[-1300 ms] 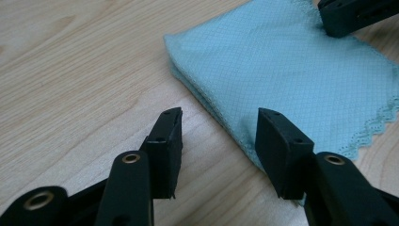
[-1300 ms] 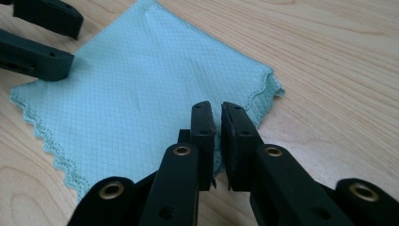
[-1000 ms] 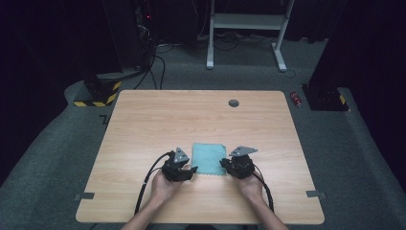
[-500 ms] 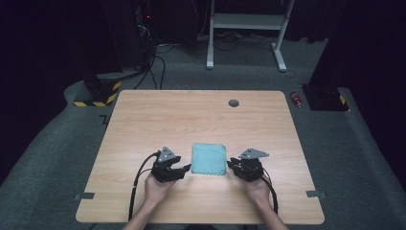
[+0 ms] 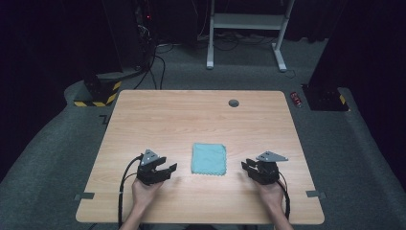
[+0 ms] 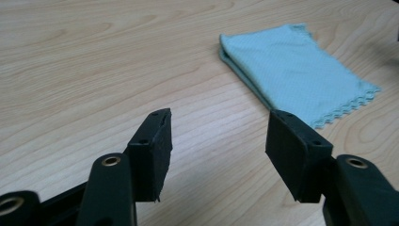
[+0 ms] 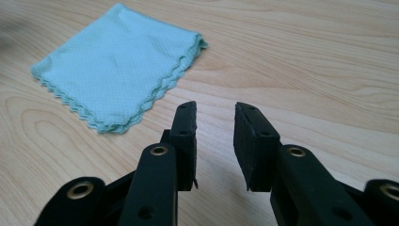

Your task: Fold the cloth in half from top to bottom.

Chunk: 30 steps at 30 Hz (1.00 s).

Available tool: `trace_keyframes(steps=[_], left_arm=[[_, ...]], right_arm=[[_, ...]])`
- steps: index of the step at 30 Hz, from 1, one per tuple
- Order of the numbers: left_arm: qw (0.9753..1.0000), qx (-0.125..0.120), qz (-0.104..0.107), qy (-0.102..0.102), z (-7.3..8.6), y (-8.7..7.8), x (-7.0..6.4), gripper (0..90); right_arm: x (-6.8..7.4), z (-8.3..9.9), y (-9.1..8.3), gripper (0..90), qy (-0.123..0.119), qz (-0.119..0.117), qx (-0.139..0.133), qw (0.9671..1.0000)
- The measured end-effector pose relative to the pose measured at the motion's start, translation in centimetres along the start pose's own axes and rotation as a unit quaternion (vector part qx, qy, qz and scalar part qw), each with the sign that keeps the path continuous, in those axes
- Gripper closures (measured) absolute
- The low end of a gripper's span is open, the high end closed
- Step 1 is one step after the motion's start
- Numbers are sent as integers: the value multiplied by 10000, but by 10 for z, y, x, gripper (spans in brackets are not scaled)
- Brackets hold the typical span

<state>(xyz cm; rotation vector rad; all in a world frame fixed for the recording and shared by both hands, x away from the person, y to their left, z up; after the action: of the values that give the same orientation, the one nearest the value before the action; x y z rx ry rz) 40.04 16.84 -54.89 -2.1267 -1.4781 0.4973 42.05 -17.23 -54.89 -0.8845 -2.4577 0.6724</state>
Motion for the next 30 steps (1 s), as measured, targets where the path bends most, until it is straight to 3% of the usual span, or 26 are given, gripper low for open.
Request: trace_keyframes(steps=[8, 20, 26, 30], left_arm=[[9994, 192, -254, 153, 15, 2, 10, 405], [9978, 284, -599, 81, 23, 5, 25, 397], [9952, 366, -802, 429, 24, 8, 22, 383], [9944, 354, -873, 480, 24, 8, 20, 355]], right_arm=[[-8, 11, -8, 682, -37, 272, 145, 9995], [-22, 27, -14, 661, -18, 640, 358, 9973], [-20, 30, -14, 627, -97, 682, 383, 9969], [-21, 30, -14, 538, -129, 678, 402, 9968]])
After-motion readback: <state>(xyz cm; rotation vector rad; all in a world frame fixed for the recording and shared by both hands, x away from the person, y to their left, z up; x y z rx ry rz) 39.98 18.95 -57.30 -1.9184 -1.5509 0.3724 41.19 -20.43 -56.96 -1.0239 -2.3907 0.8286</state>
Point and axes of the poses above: each handheld gripper's, and its own axes: y roughly forward along the jaws, z roughly out of its underside, x roughly to its left, the point moved 7 cm from there along y, roughly forward along the jaws, and after that the axes turned 13 degrees about -z, right-handed, at the moved point
